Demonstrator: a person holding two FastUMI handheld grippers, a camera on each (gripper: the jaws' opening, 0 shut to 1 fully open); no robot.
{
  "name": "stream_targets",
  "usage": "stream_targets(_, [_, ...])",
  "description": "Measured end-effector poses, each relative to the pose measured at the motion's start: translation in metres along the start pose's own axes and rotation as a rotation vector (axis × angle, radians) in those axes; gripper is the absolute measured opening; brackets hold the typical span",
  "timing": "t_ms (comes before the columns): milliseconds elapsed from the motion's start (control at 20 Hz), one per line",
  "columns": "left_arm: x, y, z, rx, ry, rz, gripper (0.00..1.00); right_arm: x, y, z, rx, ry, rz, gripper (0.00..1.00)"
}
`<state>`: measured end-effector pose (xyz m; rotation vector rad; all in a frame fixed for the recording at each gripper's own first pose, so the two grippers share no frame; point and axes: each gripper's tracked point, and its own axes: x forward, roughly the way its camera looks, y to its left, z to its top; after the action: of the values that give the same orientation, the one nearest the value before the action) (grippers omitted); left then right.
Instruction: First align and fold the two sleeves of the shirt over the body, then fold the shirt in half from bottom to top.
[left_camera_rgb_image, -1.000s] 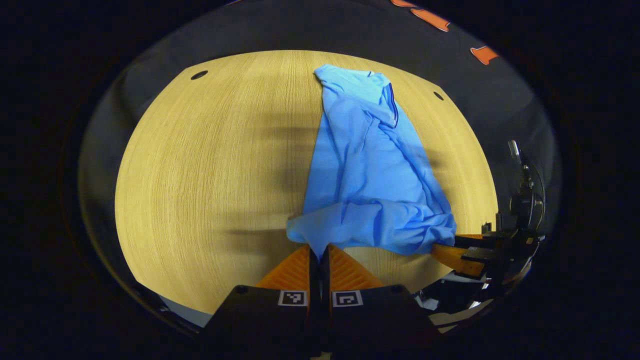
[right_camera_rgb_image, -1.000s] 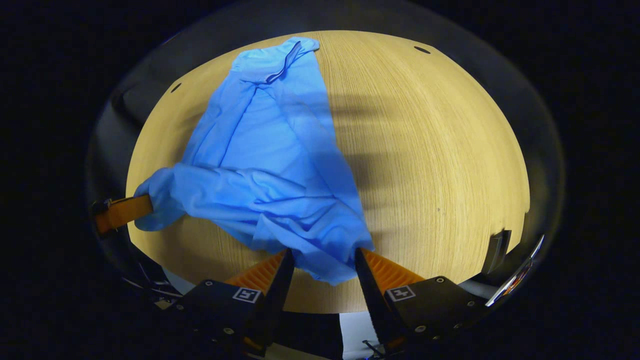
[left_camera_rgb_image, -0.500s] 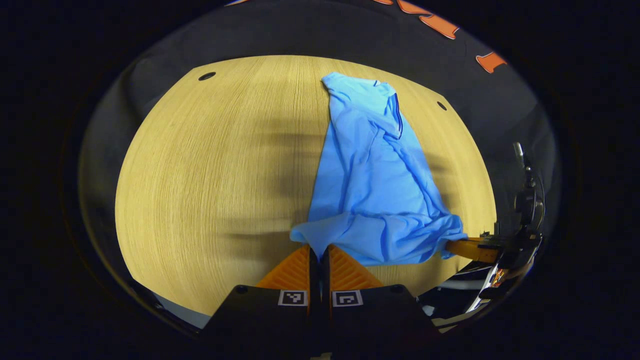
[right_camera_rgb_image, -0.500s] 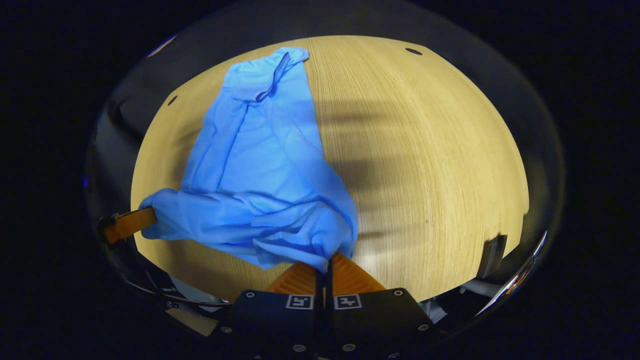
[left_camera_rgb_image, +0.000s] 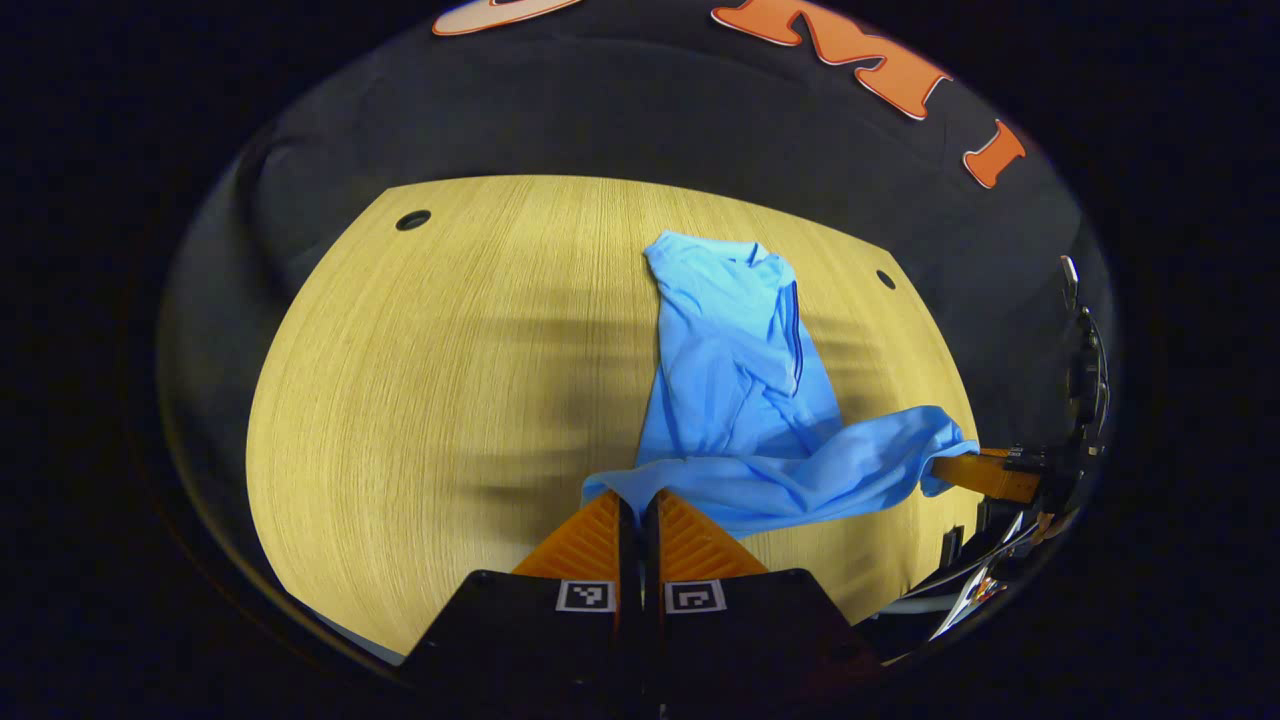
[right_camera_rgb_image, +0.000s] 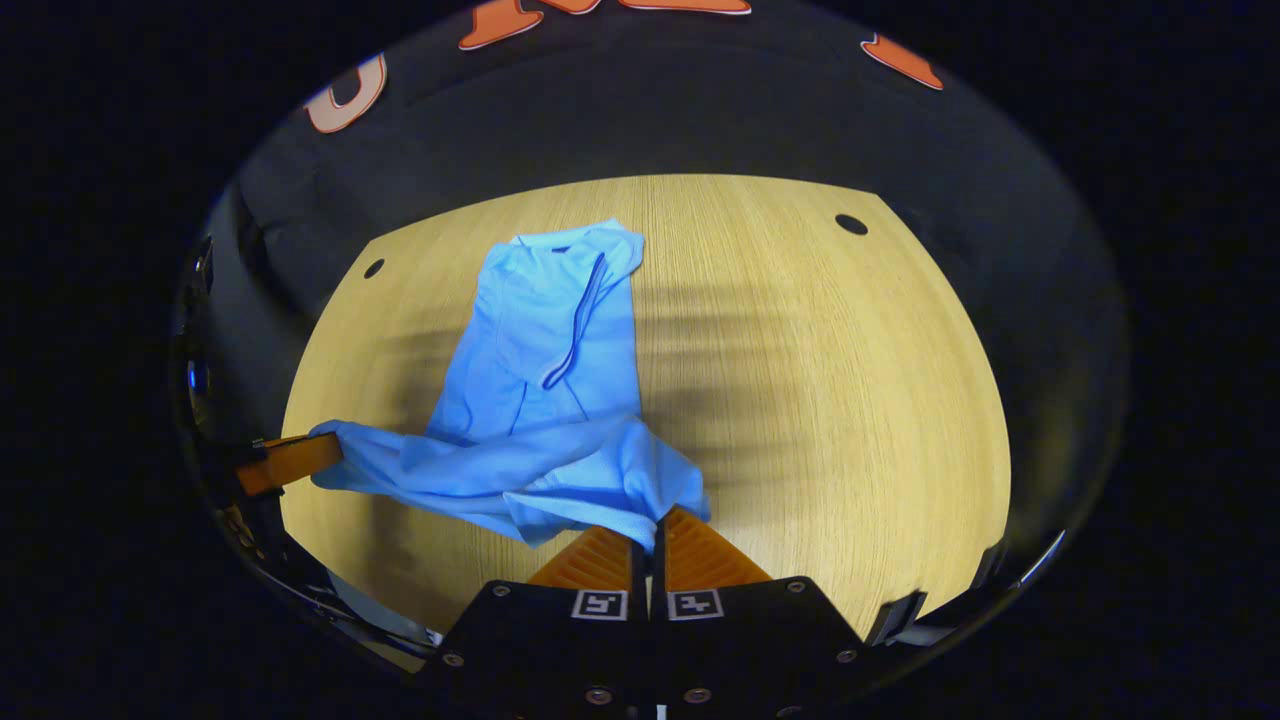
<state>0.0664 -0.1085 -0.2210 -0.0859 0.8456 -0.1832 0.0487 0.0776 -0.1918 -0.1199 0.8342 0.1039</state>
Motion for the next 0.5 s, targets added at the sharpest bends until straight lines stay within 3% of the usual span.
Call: stream_targets(500, [0.049,0.011,0.132,-0.038,-0.11,0.023,0.05,0.039,0.001,0.135,-0.057,-0.111,0.016,0.0])
